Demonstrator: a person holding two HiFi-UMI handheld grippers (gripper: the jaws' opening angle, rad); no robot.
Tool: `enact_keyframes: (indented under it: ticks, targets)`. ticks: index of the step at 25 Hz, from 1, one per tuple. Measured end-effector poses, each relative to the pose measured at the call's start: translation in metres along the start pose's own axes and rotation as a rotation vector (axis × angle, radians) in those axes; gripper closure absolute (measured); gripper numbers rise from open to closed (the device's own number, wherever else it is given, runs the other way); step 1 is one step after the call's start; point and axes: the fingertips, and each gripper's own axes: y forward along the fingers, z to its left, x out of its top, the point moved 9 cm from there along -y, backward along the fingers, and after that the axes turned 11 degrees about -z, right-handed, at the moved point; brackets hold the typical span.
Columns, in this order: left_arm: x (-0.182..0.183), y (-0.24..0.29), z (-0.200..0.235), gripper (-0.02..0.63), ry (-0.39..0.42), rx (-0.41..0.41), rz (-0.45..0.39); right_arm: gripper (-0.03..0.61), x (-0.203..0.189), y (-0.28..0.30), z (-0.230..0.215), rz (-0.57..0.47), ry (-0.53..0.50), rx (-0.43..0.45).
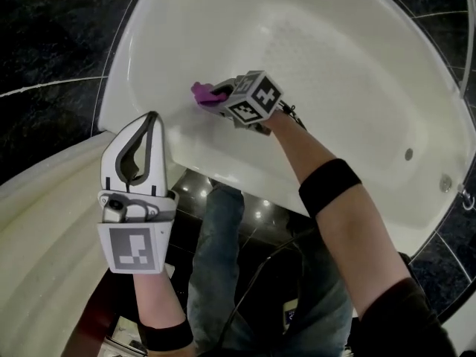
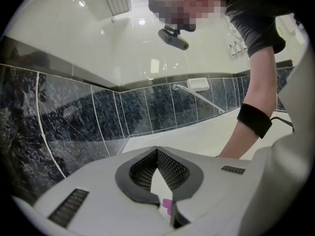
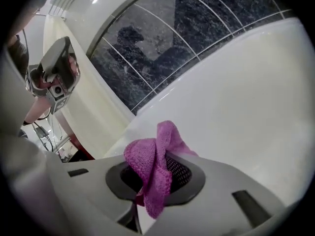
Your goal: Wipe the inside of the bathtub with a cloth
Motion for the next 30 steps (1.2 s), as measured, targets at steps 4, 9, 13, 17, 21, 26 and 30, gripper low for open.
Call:
enact_keyframes:
  ticks: [4,9,13,17,21,26,30]
  targets:
    - [-0.011,-0.001,0.013,0.614,0.011,-0.018,0.016,0.489,-0.013,0.028,-0.005,0.090,0.023,0.041]
    - [-0.023,0.000,0.016,0.614,0.010,-0.030,0.027,0.491,-0.041,0.040,-0.004,0.212,0.079,0.100]
    - [-0.026,0.004,0.008,0.614,0.009,-0.047,0.031,0.492,-0.058,0.033,-0.001,0.263,0.147,0.146]
    - [-0.024,0.007,-0.004,0.614,-0.010,-0.066,0.026,0.494,-0.073,0.013,0.001,0.305,0.173,0.142]
    - [-0.016,0.009,-0.022,0.614,-0.028,-0.087,0.025,0.494,-0.101,-0.030,0.007,0.336,0.224,0.122]
    - [-0.003,0.015,-0.059,0.614,-0.066,-0.118,0.001,0.492,-0.161,-0.114,0.020,0.404,0.296,0.067]
    - [0.009,0.024,-0.105,0.614,-0.072,-0.161,-0.018,0.492,-0.219,-0.199,0.030,0.469,0.358,0.012]
